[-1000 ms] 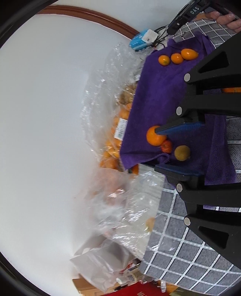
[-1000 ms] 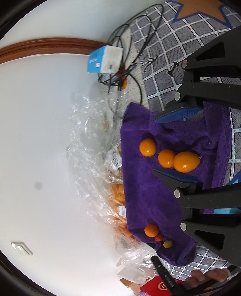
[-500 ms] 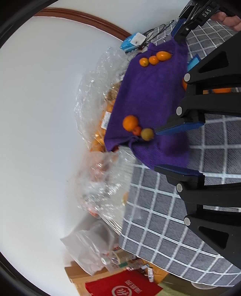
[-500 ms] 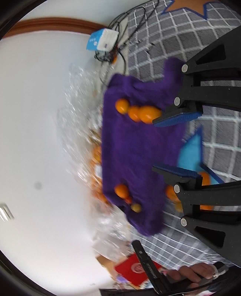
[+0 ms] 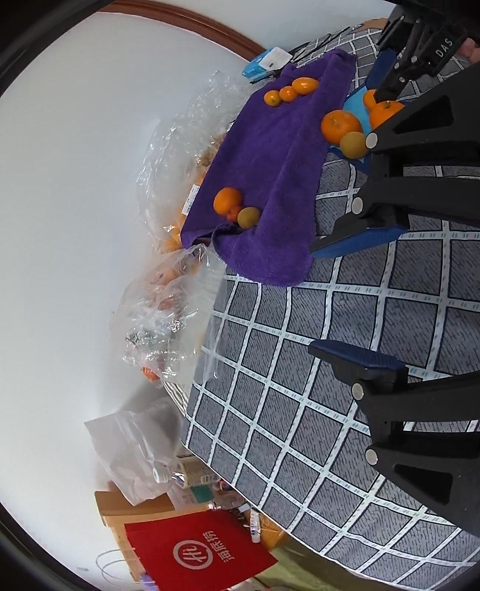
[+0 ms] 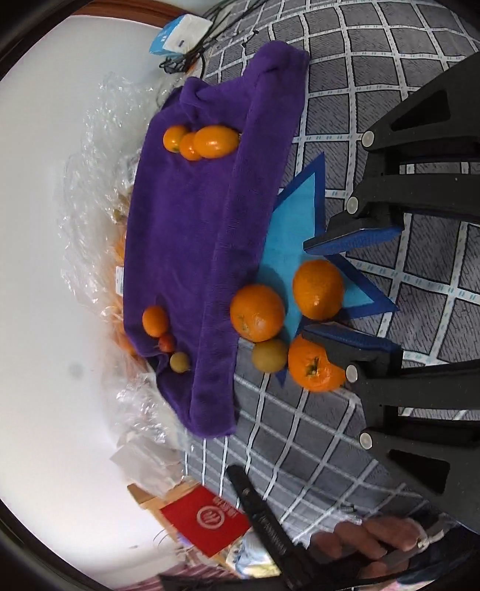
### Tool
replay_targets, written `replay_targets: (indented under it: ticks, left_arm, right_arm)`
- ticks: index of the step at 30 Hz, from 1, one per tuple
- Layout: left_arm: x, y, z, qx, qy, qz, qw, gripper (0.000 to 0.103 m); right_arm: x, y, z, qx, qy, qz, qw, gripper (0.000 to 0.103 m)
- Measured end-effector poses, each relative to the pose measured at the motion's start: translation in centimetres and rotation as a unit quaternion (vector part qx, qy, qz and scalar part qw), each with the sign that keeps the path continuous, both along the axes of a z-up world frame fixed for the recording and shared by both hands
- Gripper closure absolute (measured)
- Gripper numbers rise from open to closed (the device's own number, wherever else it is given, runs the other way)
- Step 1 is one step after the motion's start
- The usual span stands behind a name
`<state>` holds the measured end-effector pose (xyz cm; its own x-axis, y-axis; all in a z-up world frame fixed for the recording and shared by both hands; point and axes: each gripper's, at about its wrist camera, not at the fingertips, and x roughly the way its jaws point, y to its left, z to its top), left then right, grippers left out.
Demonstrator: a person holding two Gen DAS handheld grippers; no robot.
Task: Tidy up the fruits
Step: 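Withdraw both open tools from the towel back toward the loose fruit, then grasp an orange with the right tool while the left tool grasps a large orange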
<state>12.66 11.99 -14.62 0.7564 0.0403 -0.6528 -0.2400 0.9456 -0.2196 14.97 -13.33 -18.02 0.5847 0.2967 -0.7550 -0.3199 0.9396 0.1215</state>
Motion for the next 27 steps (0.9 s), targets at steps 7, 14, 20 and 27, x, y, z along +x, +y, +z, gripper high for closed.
replay_targets:
  ticks: [7,14,20,27]
  left_arm:
    - [-0.3,-0.3,-0.1,-0.003,-0.001,-0.005,1.0,0.059]
    - [0.0,-1.6,-0.4,0.014,0.008,-0.028,0.9995,0.059]
    - [-0.4,-3.2,-0.1,0.029,-0.002,-0.07,0.9971,0.059]
    - [-1.2,-4.8,0.5,0.033,-0.027,-0.12,0.9919,0.059]
  right_arm:
    - [1.1,1.1,-1.2,-0.028,0.005,0.001,1.0,0.066]
    - [-0.1,-1.5,0.3,-0.026,-0.025,-0.015,0.999,0.066]
    - [-0.3,-5.7,0.4,-0.034,-0.034,-0.055,0.997,0.066]
    - [0.2,-9.5,0.0,-0.018,-0.025,-0.092,0.995,0.066]
